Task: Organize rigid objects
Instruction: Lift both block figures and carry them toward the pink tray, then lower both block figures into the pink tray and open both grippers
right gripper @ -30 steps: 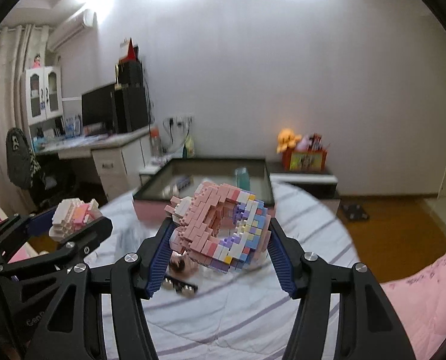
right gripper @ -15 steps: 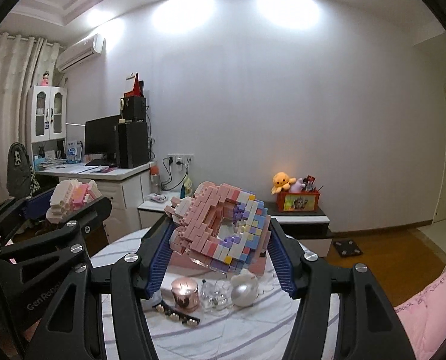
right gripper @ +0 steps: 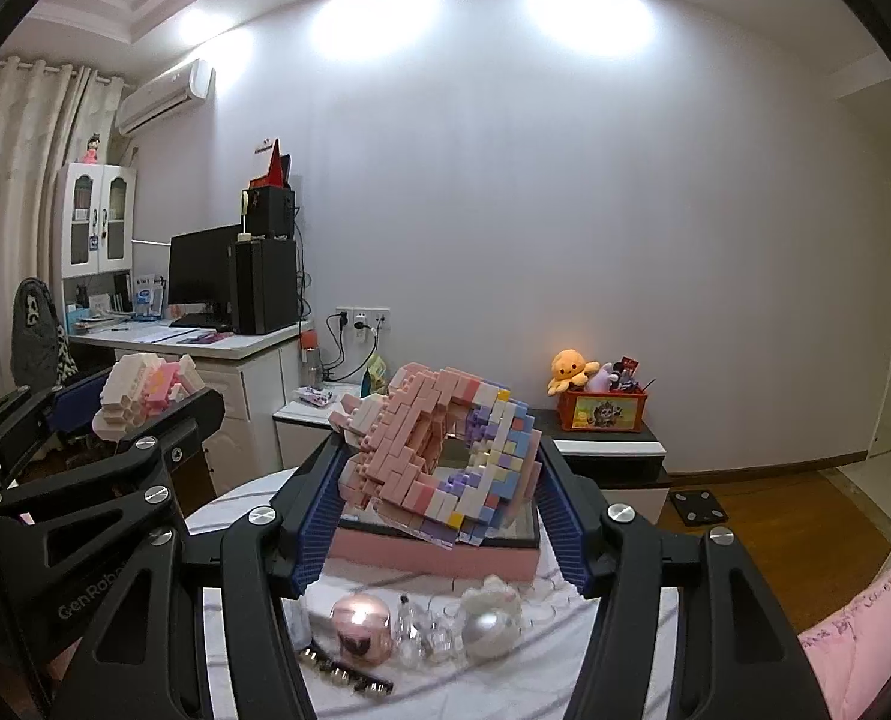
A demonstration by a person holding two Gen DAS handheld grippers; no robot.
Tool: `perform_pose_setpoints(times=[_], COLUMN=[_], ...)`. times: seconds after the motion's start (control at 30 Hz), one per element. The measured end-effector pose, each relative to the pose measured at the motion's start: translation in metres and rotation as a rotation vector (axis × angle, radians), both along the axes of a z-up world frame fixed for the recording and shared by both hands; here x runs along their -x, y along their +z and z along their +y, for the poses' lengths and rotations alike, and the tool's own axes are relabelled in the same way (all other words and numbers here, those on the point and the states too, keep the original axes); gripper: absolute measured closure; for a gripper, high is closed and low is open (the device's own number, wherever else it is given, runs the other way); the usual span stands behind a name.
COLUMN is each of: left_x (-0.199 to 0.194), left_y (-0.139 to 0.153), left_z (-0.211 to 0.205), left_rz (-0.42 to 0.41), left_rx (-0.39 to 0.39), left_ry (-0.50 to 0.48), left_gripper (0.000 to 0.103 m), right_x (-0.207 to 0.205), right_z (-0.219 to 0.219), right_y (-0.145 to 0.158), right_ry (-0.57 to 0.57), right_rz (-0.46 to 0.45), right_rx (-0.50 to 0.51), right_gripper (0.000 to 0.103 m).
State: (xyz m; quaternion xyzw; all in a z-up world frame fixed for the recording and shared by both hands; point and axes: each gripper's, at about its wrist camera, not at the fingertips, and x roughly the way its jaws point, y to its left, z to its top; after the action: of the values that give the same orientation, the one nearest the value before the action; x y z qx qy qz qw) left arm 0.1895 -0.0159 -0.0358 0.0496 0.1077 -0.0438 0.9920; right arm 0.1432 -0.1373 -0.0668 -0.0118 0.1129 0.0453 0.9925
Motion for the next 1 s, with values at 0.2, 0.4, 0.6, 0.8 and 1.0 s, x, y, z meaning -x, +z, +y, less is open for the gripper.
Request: perform_pose_setpoints(times=[0.2, 0.4, 0.6, 0.8, 1.0], left_x=[-0.088, -0.176, -0.242, -0.263, -0.277], left_y=[-0.004, -0.043, -0.101, -0.133, -0.139], left_z=[0.001, 0.005, 0.004, -0.024, -0.027], left_rz=[0.123, 0.316, 0.532, 0.614, 0.663], left_rx=[0.001, 0.029, 0.051, -0.042, -0.077], left_ry=[-0.034, -0.055, -0.081, -0.098, -0.082], left_gripper=[0.040, 0.040, 0.040, 0.040, 0.040], right_x=[-0.075, -0.166, -0.228, -0.244, -0.243], right_z=[-0.005, -0.008, -0.007, -0.015, -0.025], right_y=[0.000, -0.025, -0.076, -0.098, -0.109], right_ry=[0.026, 0.062, 0.065, -0.058, -0.078], right_rz=[0.085, 0.257, 0.423, 0.469, 0.532], right_rx=[-0.013, -0.051, -0.058, 0.003, 0.018], right_gripper=[0.041, 0.041, 0.041, 0.041, 0.041])
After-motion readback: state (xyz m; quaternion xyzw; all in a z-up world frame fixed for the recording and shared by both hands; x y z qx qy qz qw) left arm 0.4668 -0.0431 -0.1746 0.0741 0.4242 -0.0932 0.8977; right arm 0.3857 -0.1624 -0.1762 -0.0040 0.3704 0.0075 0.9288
